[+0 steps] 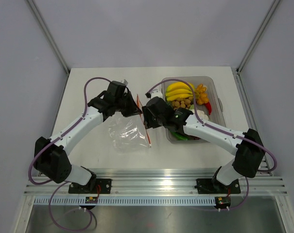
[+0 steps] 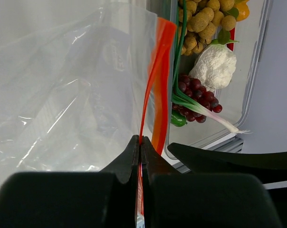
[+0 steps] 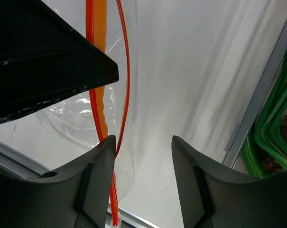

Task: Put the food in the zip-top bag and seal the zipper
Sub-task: Open the zipper of the food storage bag.

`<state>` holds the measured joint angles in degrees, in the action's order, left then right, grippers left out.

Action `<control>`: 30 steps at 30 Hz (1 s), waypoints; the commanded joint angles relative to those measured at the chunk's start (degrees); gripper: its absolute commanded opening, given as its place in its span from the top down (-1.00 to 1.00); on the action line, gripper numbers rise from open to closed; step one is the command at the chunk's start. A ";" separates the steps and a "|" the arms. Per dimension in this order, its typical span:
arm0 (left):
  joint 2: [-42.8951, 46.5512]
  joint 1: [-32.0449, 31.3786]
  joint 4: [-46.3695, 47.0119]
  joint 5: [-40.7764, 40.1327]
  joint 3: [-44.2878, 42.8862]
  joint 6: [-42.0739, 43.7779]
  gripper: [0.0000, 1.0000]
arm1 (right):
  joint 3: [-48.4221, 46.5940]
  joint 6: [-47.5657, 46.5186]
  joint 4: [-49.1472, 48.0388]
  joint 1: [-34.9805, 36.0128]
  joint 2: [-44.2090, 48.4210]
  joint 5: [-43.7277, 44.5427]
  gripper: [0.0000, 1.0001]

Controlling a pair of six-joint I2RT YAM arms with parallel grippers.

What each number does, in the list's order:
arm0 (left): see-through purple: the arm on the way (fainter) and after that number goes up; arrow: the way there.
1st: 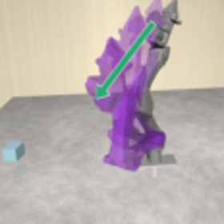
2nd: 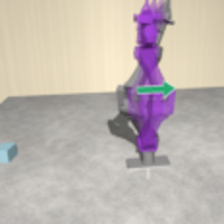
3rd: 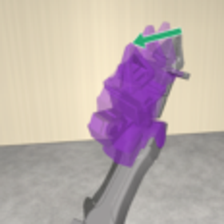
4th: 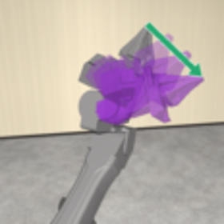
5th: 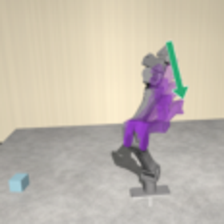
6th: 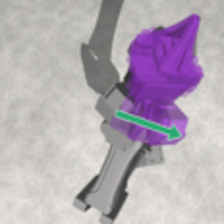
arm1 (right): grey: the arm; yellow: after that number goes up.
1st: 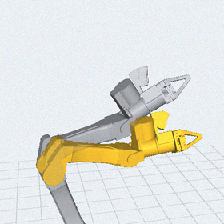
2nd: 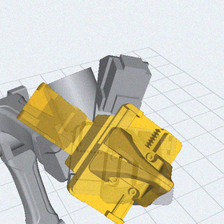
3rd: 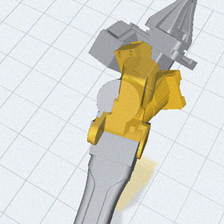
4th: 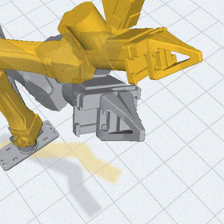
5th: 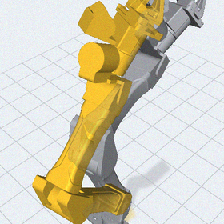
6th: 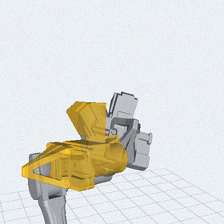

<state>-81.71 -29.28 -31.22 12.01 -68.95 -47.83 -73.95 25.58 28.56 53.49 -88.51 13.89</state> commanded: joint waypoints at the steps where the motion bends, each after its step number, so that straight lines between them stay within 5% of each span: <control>1: 2.43 0.36 1.25 2.05 0.13 0.72 1.00 | -2.43 1.66 -0.17 0.56 -0.70 -0.18 -0.15; 13: 2.70 0.36 1.08 2.40 -1.01 1.69 1.00 | -0.40 2.72 -2.10 0.56 -1.75 -2.46 0.19; 20: 2.96 0.45 -0.33 1.88 -1.80 4.32 1.00 | -0.05 3.24 -1.40 0.56 -1.05 0.34 0.87; 30: 2.79 2.03 -2.70 3.98 -3.21 10.91 1.00 | 2.06 5.09 -0.69 0.56 2.11 7.55 1.00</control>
<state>-80.79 -28.16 -33.95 13.41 -69.12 -40.82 -72.36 29.34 27.88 53.54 -89.47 17.02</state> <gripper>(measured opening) 0.009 0.011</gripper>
